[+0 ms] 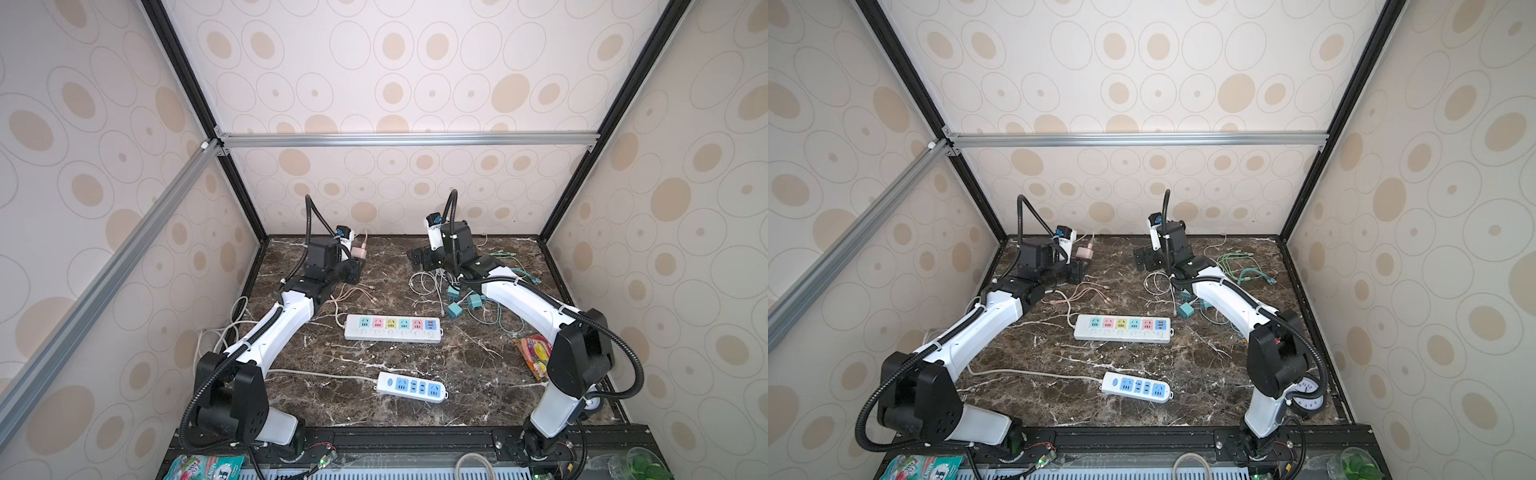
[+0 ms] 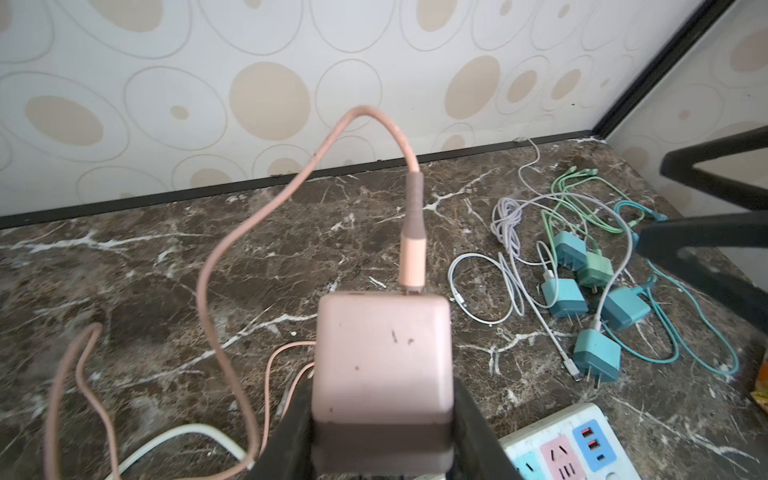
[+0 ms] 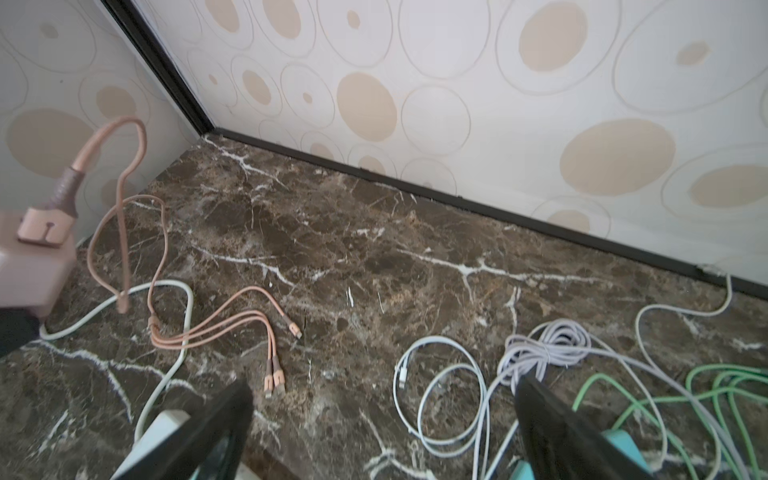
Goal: Insert the plug
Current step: 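Carry the pink charger toward the table middle while the right gripper follows, then grasp the pink charger with the right gripper from the left gripper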
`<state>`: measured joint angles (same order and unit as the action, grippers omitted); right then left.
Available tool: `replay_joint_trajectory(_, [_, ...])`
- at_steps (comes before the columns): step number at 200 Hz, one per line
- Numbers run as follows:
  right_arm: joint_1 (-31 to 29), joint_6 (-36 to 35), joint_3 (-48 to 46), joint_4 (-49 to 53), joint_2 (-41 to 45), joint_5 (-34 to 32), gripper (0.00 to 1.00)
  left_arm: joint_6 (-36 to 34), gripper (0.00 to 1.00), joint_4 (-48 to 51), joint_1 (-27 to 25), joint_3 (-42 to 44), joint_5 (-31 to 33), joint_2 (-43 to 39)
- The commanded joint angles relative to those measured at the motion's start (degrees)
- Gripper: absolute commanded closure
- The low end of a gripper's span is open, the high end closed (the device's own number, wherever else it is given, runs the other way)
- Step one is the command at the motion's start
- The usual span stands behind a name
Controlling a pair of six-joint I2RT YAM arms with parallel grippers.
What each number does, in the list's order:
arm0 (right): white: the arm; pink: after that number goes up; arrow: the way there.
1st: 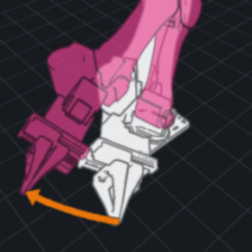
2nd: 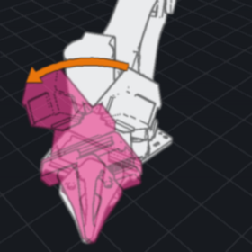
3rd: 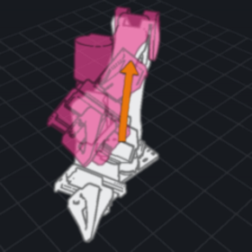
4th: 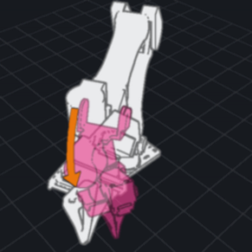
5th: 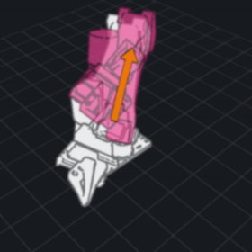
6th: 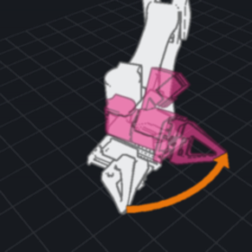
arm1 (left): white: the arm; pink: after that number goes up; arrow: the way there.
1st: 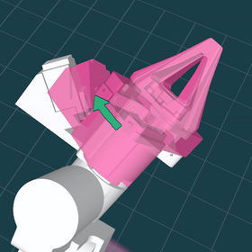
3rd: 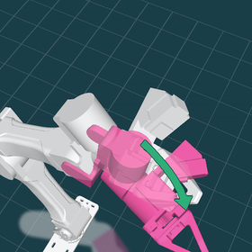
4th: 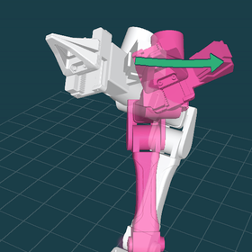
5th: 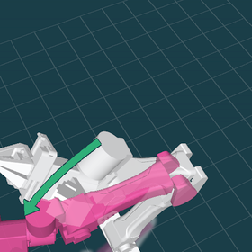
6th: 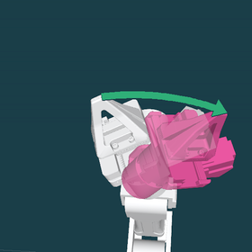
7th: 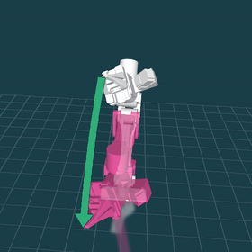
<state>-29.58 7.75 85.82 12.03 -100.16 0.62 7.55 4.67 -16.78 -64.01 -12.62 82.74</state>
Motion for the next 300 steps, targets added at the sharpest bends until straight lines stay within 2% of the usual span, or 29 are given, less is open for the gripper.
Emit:
replay_joint_trajectory(1, [0.8, 0.0, 0.6, 9.2, 2.3, 9.0, 0.0, -6.8, 1.0, -6.2, -1.3, 1.4, -4.4, -1.4])
replay_joint_trajectory(16, [0.8, -2.1, 0.9, 11.7, 2.9, 12.9, 0.0, -10.6, 1.0, -8.0, -2.7, 2.8, -7.6, -1.9])
replay_joint_trajectory(51, [0.8, -2.1, 4.9, 20.1, 2.9, 19.0, 0.0, -16.8, 1.0, -14.0, -3.3, 7.2, -13.9, -3.9])
replay_joint_trajectory(82, [0.8, -1.7, 7.5, 24.3, 2.9, 22.9, 0.01, -23.9, 1.0, -15.7, -4.3, 8.8, -14.0, -4.8])
replay_joint_trajectory(99, [0.9, -1.0, 8.7, 25.5, 2.9, 24.8, 0.01, -27.4, 1.0, -15.7, -4.9, 9.1, -11.6, -5.0])
replay_joint_trajectory(120, [0.8, 0.4, 10.0, 26.1, 2.4, 30.6, 0.02, -31.3, 1.0, -16.3, -5.8, 10.0, -11.7, -5.1])
replay_joint_trajectory(146, [0.7, 1.8, 11.5, 27.0, 0.9, 36.4, 0.06, -41.1, 1.0, -26.3, -8.4, 17.9, -14.0, -8.3])
replay_joint_trajectory(156, [0.8, 1.2, 12.2, 27.9, 0.3, 37.2, 0.12, -43.3, 1.0, -30.2, -8.9, 20.7, -15.2, -9.5])
replay_joint_trajectory(170, [0.7, -0.4, 12.7, 28.6, -0.4, 38.4, 0.17, -43.3, 1.0, -30.9, -9.0, 20.8, -16.2, -9.7])
replay_joint_trajectory(186, [0.7, -1.5, 12.1, 27.7, -0.5, 40.9, 0.17, -44.3, 1.0, -28.2, -9.2, 19.8, -16.5, -9.2])
replay_joint_trajectory(204, [0.4, -1.9, 11.6, 26.7, -0.7, 44.4, 0.19, -45.1, 1.0, -29.4, -9.5, 20.8, -15.9, -9.3])
replay_joint_trajectory(250, [-0.1, -0.5, 11.0, 25.6, -1.3, 43.9, 0.2, -43.0, 1.0, -32.8, -9.6, 21.8, -15.2, -9.1])
replay_joint_trajectory(260, [-0.2, -0.1, 10.6, 24.8, -1.7, 45.4, 0.24, -42.6, 1.0, -33.2, -9.6, 21.9, -15.7, -9.1])
replay_joint_trajectory(282, [-0.6, 1.1, 10.4, 23.0, -2.5, 48.2, 0.39, -42.9, 1.0, -33.2, -9.6, 21.9, -16.1, -9.0])
replay_joint_trajectory(300, [-0.7, 1.4, 10.5, 22.2, -3.0, 48.4, 0.43, -43.2, 1.0, -33.2, -9.6, 22.0, -16.2, -9.0])
